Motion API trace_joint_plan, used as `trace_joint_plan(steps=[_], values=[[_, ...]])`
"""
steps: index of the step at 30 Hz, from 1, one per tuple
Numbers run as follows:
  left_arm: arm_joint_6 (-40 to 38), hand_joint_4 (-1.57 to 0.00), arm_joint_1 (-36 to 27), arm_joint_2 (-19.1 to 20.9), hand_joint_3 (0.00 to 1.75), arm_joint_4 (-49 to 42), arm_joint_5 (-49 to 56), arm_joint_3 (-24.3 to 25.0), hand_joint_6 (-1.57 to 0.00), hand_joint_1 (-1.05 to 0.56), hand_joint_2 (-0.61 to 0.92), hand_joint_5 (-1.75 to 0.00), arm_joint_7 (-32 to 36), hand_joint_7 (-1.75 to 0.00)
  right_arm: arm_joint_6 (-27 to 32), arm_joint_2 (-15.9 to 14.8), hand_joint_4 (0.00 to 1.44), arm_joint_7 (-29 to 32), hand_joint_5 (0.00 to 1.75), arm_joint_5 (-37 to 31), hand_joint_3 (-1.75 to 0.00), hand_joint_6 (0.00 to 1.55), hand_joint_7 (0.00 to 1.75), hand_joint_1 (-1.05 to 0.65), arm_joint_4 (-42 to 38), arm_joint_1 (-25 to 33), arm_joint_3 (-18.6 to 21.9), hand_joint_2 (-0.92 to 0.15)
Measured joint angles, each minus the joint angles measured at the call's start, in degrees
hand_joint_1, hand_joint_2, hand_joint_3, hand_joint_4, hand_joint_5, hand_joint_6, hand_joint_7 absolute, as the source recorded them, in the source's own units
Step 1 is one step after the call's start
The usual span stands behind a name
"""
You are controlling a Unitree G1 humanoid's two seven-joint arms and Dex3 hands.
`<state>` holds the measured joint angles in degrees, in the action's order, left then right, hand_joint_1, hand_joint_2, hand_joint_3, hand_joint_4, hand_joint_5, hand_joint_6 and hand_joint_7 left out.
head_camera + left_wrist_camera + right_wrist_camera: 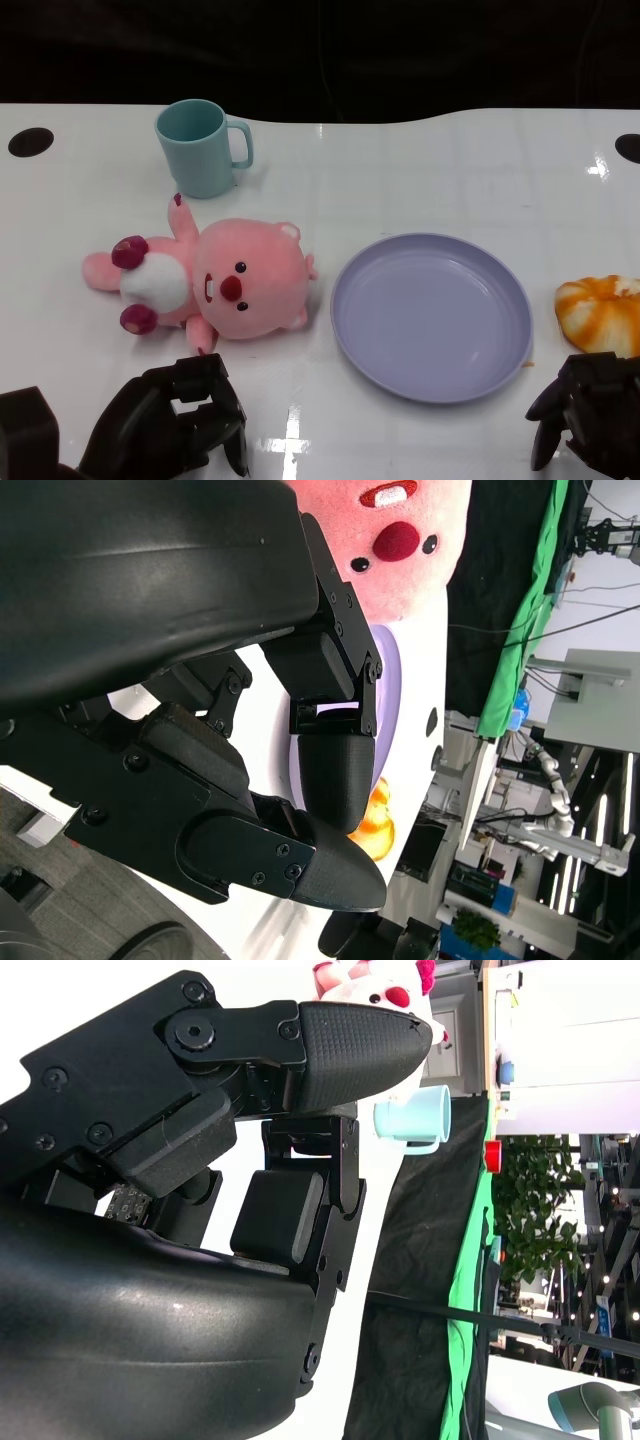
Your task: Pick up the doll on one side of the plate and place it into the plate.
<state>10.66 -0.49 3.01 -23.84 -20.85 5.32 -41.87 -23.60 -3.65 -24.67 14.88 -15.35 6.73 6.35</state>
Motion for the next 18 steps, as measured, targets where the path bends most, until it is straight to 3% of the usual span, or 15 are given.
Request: trace_joint_plan(steps=[15, 18], values=[[0.00, -0.95, 0.00, 0.00, 0.18, 0.00, 0.00, 0.00, -0.99, -0.86, 0.78, -1.56, 0.00, -1.16, 0.00, 0.00, 1.33, -0.03, 1.13, 0.04, -0.62, 1.34, 0.70, -0.99, 0.00, 0.00, 0.00, -0.69], [0.00, -0.93, 0.00, 0.00, 0.17, 0.00, -0.02, 0.02, -0.98, -0.83, 0.77, -1.52, 0.00, -1.01, 0.00, 0.00, 1.33, -0.04, 1.13, 0.10, -0.62, 1.34, 0.70, -0.99, 0.00, 0.00, 0.00, -0.70]])
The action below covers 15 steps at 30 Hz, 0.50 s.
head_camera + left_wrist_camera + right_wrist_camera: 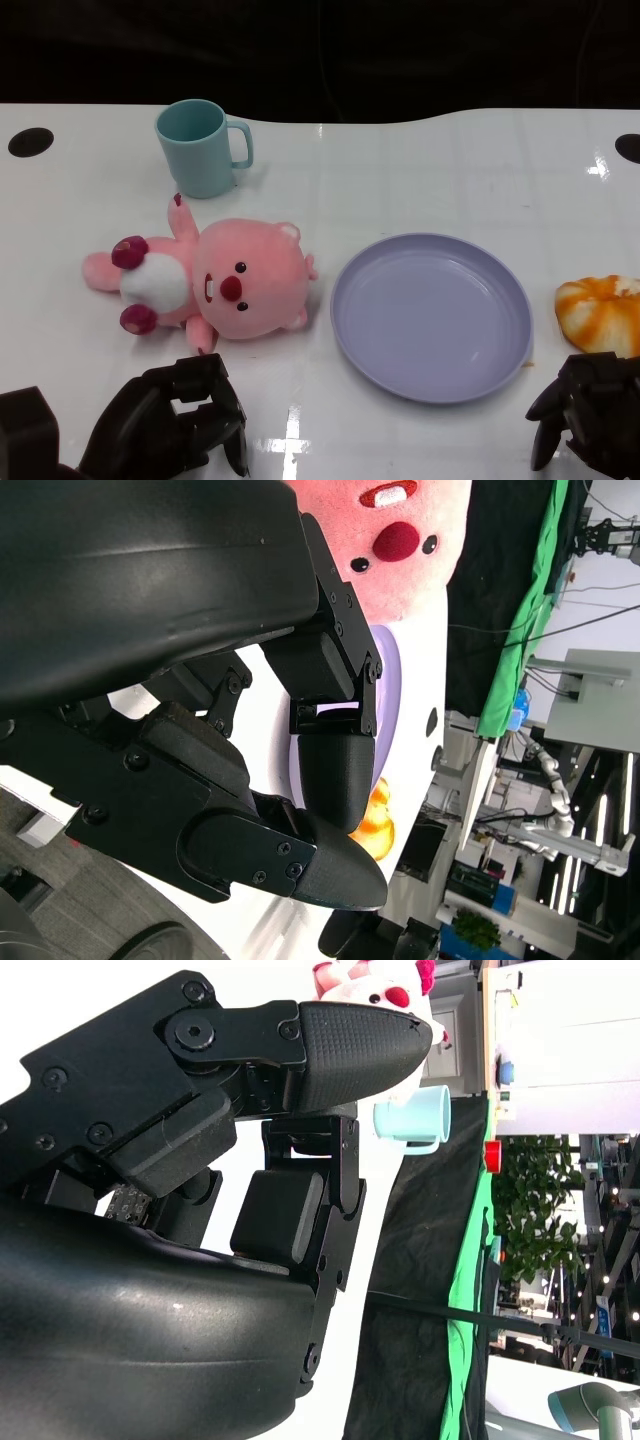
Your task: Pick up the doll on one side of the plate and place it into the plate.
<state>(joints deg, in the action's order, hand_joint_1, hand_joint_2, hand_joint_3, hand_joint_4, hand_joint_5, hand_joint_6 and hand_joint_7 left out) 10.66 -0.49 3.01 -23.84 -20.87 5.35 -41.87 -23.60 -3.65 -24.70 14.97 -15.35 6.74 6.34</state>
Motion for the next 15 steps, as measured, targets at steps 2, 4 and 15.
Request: trace_joint_plan(steps=[2, 4, 15], values=[[-0.09, -0.92, 0.00, 0.00, 0.16, 0.00, -0.14, 0.08, -0.99, -0.81, 0.76, -1.48, 0.00, -0.89, 0.00, 0.00, 1.33, 0.02, 1.13, -0.07, -0.62, 1.34, 0.70, -0.99, 0.00, 0.00, -0.01, -0.70], [-0.53, -0.87, 0.00, -0.02, 0.16, 0.05, -0.28, 0.17, -0.96, -0.79, 0.75, -1.46, 0.00, -0.83, 0.00, 0.00, 1.33, 0.03, 1.13, -0.10, -0.62, 1.34, 0.71, -0.99, 0.00, 0.00, -0.02, -0.70], [-1.16, -0.78, -0.01, 0.47, 0.09, 0.89, -2.52, 1.68, -1.11, -0.76, 0.76, -1.32, -1.31, -0.33, 0.00, 0.00, 1.33, 0.35, 1.14, -0.67, -0.63, 1.35, 0.70, -0.99, 0.09, 0.01, -0.16, -0.70]])
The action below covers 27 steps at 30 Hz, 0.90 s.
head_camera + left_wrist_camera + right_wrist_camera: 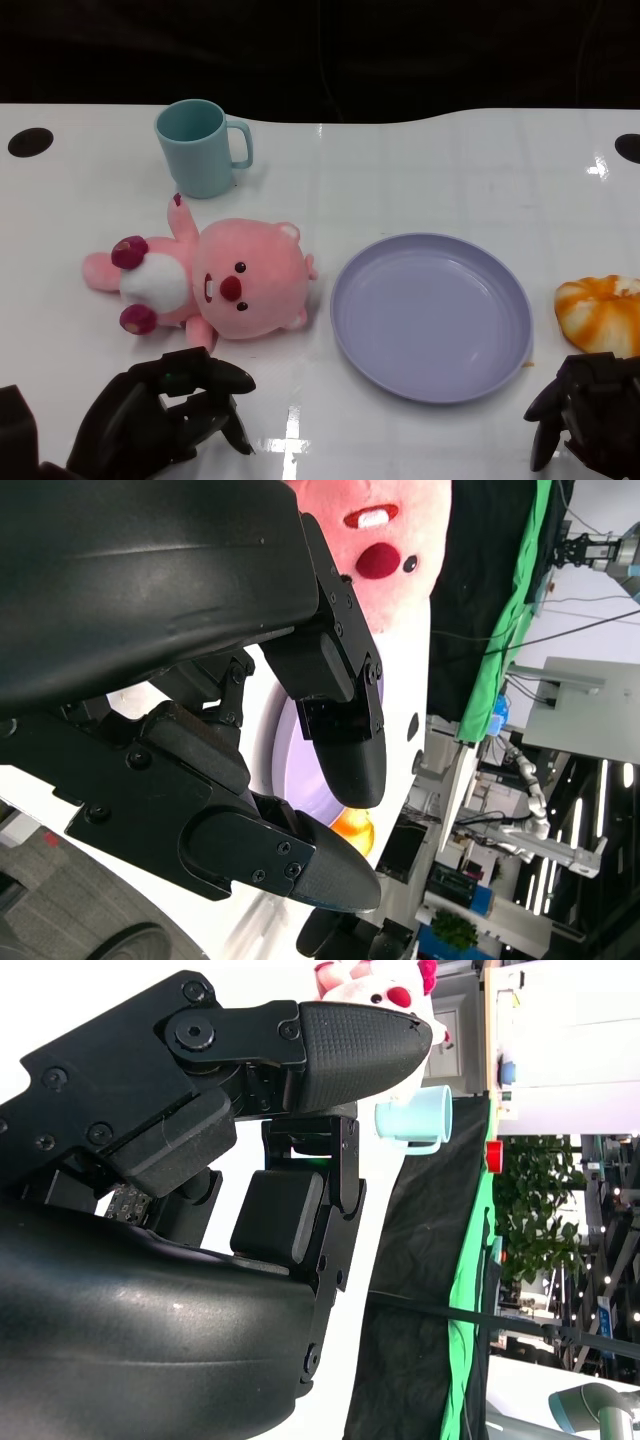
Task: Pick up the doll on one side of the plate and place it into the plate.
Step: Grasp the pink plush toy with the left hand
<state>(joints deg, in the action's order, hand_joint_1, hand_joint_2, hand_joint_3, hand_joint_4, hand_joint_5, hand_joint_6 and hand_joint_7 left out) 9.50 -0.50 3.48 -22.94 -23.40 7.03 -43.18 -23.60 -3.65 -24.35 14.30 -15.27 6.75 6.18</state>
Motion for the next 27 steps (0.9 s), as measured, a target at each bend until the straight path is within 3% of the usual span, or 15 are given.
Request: trace_joint_plan(steps=[7, 17, 23, 26, 27], values=[[0.09, -0.80, 0.12, 0.29, 0.03, 0.00, -2.08, 1.10, -1.12, -0.80, 0.80, -1.07, -1.87, -0.07, 0.00, 0.00, 1.33, -0.03, 1.13, -0.03, -0.62, 1.35, 0.70, -1.00, 0.01, 0.00, -0.15, -0.69], [0.95, -0.89, 0.18, 0.21, 0.00, 0.67, -4.21, 2.64, -0.93, -0.88, 0.83, -0.38, -2.71, 0.00, -0.14, 0.00, 1.34, -0.39, 1.11, -0.09, -0.60, 1.36, 0.67, -1.01, -0.02, -0.16, -0.26, -0.70], [5.15, -0.72, 0.17, 1.77, 0.05, 3.07, -1.41, 2.47, -0.71, -0.97, 0.91, -0.28, -3.02, 0.00, -0.13, 0.04, 1.34, -0.16, 1.12, -0.30, -0.59, 1.36, 0.66, -1.01, 0.00, -0.16, -0.60, -0.72], [10.70, -0.61, 0.17, 3.51, 0.09, 4.05, 3.25, 2.24, -0.63, -1.01, 0.92, -0.33, -1.34, 0.00, -0.12, 0.13, 1.34, 0.04, 1.12, -0.32, -0.58, 1.36, 0.66, -1.01, 0.28, -0.10, -1.08, -0.72], [12.04, -0.51, 0.17, 4.06, 0.10, 4.24, 4.57, 2.17, -0.60, -1.02, 0.92, -0.46, -0.68, 0.00, -0.12, 0.15, 1.33, 0.05, 1.12, -0.31, -0.57, 1.36, 0.66, -1.01, 0.35, -0.08, -1.20, -0.72]])
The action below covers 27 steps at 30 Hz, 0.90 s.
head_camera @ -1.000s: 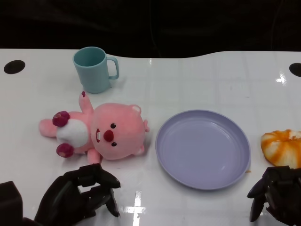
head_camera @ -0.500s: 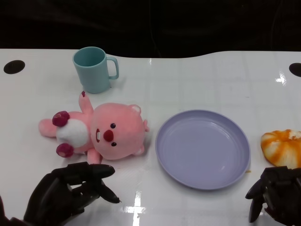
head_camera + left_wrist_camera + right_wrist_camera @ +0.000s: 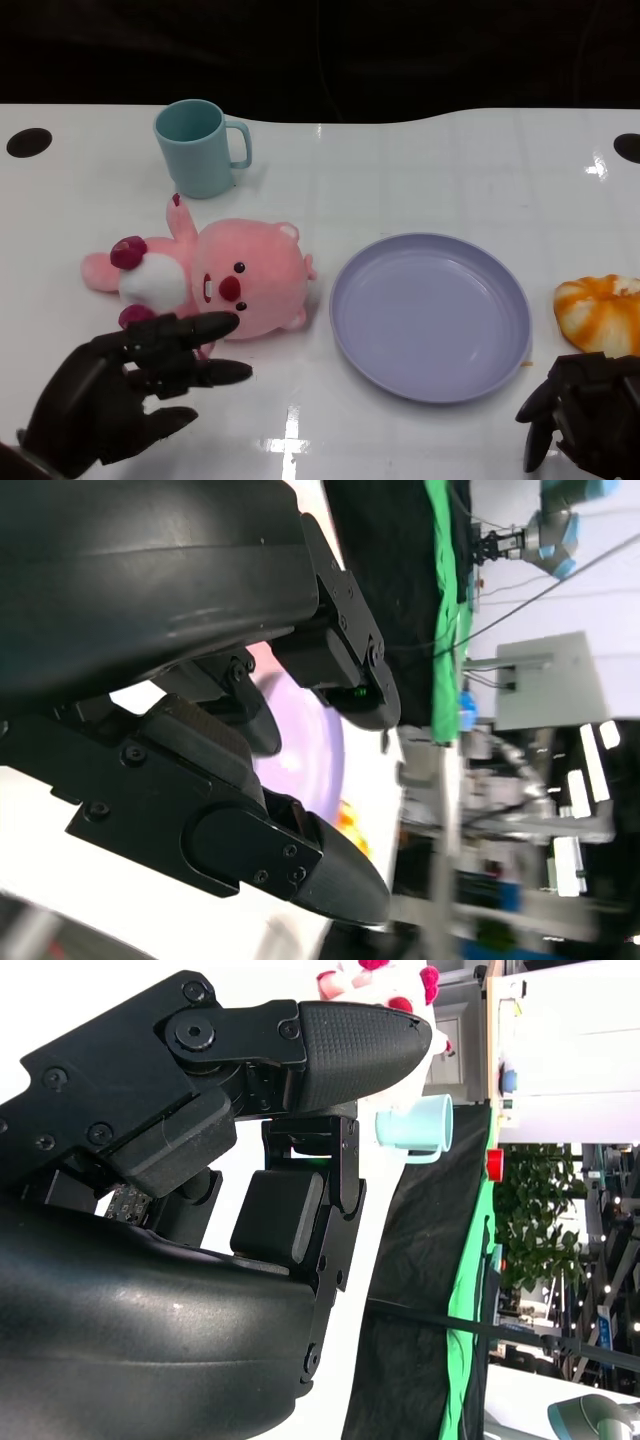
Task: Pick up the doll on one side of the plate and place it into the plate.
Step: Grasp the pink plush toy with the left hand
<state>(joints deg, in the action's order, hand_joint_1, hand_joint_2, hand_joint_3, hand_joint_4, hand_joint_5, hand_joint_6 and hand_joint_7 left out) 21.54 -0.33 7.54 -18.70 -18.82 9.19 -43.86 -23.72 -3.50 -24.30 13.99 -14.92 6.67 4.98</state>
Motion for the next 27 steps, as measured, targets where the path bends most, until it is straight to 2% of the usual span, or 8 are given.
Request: trace_joint_plan(steps=[2, 3, 8, 11, 16, 18, 22, 27], values=[[2.24, -0.32, -0.06, 1.19, 0.13, 0.88, 3.05, -0.27, -0.53, -1.04, 0.92, -0.71, 1.70, 0.00, 0.00, 0.00, 1.33, 0.02, 1.12, 0.00, -0.56, 1.37, 0.65, -1.02, 0.01, 0.03, -0.13, -0.72], [3.19, -0.25, -0.10, 1.85, 0.13, 1.51, 4.53, -0.45, -0.50, -1.04, 0.92, -0.78, 2.60, 0.00, 0.03, 0.00, 1.33, 0.06, 1.11, 0.01, -0.56, 1.37, 0.65, -1.02, 0.02, 0.03, -0.15, -0.72], [5.80, -0.04, -0.20, 4.06, 0.09, 4.86, 9.97, -1.68, -0.40, -1.05, 0.92, -0.94, 6.86, 0.00, 0.19, 0.00, 1.34, 0.09, 1.11, 0.08, -0.53, 1.37, 0.64, -1.02, 0.06, 0.02, -0.19, -0.74], [5.83, 0.00, -0.37, 4.70, 0.10, 7.87, 13.83, -2.29, -0.36, -1.05, 0.92, -0.87, 10.66, 0.00, 0.19, 0.00, 1.34, 0.09, 1.10, 0.14, -0.51, 1.38, 0.64, -1.02, 0.03, -0.01, -0.20, -0.75], [10.53, 0.00, -0.36, 7.26, 0.16, 10.54, 26.55, -2.34, -0.31, -1.01, 0.92, -0.81, 20.69, 0.00, 0.19, 0.01, 1.34, 0.36, 1.11, 0.09, -0.51, 1.38, 0.65, -1.01, 0.01, -0.09, -0.22, -0.77], [11.45, 0.00, -0.23, 8.09, 0.15, 11.02, 31.34, -2.35, -0.28, -0.98, 0.92, -0.73, 24.58, 0.00, 0.18, 0.01, 1.33, 0.33, 1.11, 0.08, -0.51, 1.37, 0.65, -1.01, 0.01, -0.10, -0.24, -0.77], [8.59, 0.00, -0.23, 9.93, 0.16, 15.31, 40.09, -2.27, -0.24, -0.94, 0.92, -0.53, 30.46, -0.02, 0.16, 0.00, 1.33, 0.12, 1.12, 0.11, -0.51, 1.37, 0.66, -1.00, -0.04, -0.13, -0.24, -0.77], [4.15, 0.00, -0.31, 12.36, 0.08, 20.64, 48.48, -2.33, -0.24, -0.84, 0.92, -0.46, 35.43, -0.02, 0.18, -0.02, 1.32, 0.10, 1.13, 0.13, -0.51, 1.36, 0.68, -1.00, -0.03, -0.14, -0.24, -0.77]])
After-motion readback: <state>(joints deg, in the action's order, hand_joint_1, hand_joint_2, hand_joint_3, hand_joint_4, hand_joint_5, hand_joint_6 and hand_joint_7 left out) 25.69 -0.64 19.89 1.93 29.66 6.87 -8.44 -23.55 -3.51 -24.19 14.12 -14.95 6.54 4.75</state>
